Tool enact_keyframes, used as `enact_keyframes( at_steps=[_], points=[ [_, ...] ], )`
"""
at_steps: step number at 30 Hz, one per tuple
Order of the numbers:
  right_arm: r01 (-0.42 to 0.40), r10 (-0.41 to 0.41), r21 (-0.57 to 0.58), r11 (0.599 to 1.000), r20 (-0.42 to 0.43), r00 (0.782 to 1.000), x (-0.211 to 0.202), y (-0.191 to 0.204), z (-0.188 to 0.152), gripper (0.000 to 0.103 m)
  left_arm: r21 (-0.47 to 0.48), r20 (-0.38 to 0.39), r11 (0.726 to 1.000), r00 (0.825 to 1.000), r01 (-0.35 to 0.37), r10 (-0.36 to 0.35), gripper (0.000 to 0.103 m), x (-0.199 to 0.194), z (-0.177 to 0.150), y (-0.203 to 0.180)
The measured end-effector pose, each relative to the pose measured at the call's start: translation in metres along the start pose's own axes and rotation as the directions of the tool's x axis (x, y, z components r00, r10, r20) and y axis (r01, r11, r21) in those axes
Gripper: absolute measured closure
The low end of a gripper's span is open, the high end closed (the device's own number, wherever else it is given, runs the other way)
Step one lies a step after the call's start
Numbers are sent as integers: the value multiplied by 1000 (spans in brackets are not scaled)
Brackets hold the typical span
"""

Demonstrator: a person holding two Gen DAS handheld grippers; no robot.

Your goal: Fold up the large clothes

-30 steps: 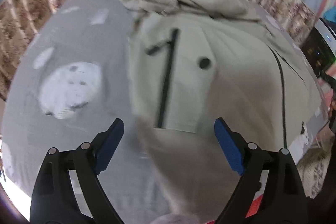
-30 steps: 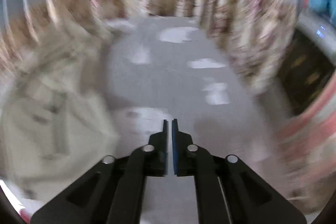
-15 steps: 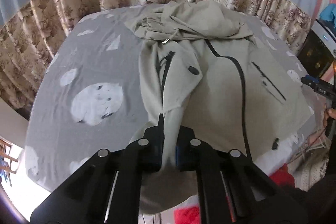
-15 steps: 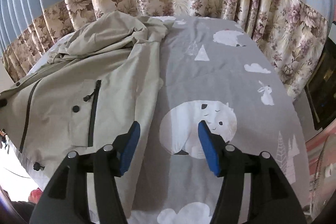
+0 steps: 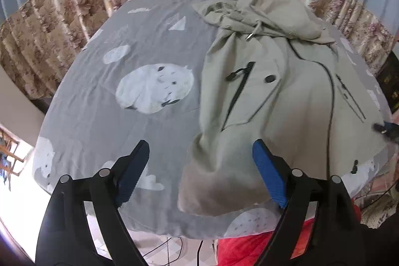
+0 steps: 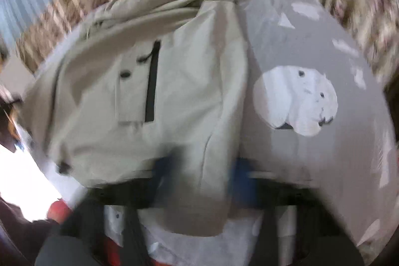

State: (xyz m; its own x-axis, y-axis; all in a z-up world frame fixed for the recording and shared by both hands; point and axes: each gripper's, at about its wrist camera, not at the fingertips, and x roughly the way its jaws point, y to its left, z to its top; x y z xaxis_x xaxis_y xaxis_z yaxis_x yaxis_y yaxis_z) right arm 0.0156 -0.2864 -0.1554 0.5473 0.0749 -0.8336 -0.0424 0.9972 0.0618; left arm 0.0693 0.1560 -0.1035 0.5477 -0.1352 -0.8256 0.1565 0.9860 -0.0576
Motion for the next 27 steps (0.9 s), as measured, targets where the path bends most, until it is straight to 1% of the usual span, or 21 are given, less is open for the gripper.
enact_keyframes(
  at_steps=[2, 3, 4, 6, 8, 9, 10, 11, 12, 13, 14, 16, 18, 19, 20, 21, 22, 23, 24, 26, 27],
  points=[
    [108, -107, -49, 993, 29, 994, -5, 1, -1, 92, 19, 16, 1000, 1000, 14, -14, 15, -2, 2, -6],
    [142, -141, -49, 989, 31, 990, -8, -2, -1, 92, 32, 21, 999, 1000, 20, -21, 13, -4, 3, -9],
    [196, -195, -26, 980, 43, 980, -14, -13, -1, 92, 49, 23, 998, 999, 28, -29, 12, -5, 3, -13],
    [309, -309, 3, 951, 63, 949, -26, -31, -2, 92, 66, 19, 997, 999, 28, -29, 10, -5, 1, -17],
    [240, -242, 44, 970, 35, 970, -32, -48, -4, 90, 69, 9, 997, 999, 34, -34, 9, -4, -2, -20],
    [221, -224, 60, 973, 41, 974, -36, -54, -4, 80, 63, 0, 997, 999, 50, -50, 9, -2, -4, -21],
    [202, -208, 96, 975, 65, 976, -44, -61, -6, 64, 50, -12, 996, 997, 75, -74, 9, 2, -5, -21],
    [183, -195, 132, 974, 80, 978, -50, -69, -6, 53, 28, -41, 991, 991, 127, -126, 9, 9, -7, -24],
    [158, -179, 185, 970, 107, 978, -59, -78, -7, 38, 23, -57, 988, 987, 150, -149, 9, 13, -8, -26],
    [127, -154, 206, 970, 121, 981, -64, -82, -7, 36, 30, -79, 986, 983, 166, -163, 9, 20, -10, -32],
    [77, -107, 220, 973, 128, 986, -66, -83, -8, 36, 45, -86, 986, 984, 158, -154, 9, 24, -10, -37],
    [14, -40, 211, 977, 119, 992, -63, -79, -9, 36, 63, -98, 984, 982, 165, -158, 12, 31, -12, -43],
    [-33, 16, 197, 980, 88, 996, -55, -72, -11, 36, 55, -128, 973, 968, 224, -216, 32, 39, -12, -48],
    [-39, 25, 192, 981, 76, 997, -50, -67, -12, 36, 52, -143, 969, 962, 240, -231, 36, 42, -13, -50],
    [-51, 41, 184, 982, 55, 998, -42, -64, -13, 36, 61, -165, 970, 961, 235, -222, 46, 45, -12, -53],
    [-59, 55, 175, 983, 28, 998, -35, -60, -15, 42, 78, -174, 973, 964, 216, -200, 61, 45, -12, -55],
    [-54, 55, 157, 986, -2, 998, -27, -56, -16, 71, 100, -177, 975, 968, 200, -180, 70, 44, -11, -57],
    [-36, 39, 136, 990, -16, 999, -24, -53, -17, 77, 113, -179, 973, 968, 200, -178, 83, 40, -9, -58],
    [-32, 33, 128, 991, -6, 999, -25, -53, -16, 83, 109, -178, 970, 965, 216, -194, 91, 36, -6, -57],
    [-104, 97, 131, 986, 64, 993, -39, -56, -6, 89, 111, -173, 963, 959, 247, -226, 97, 27, 1, -57],
    [-109, 99, 105, 988, 94, 991, -48, -52, 4, 92, 121, -163, 959, 958, 257, -236, 99, 22, 5, -58]
  ],
)
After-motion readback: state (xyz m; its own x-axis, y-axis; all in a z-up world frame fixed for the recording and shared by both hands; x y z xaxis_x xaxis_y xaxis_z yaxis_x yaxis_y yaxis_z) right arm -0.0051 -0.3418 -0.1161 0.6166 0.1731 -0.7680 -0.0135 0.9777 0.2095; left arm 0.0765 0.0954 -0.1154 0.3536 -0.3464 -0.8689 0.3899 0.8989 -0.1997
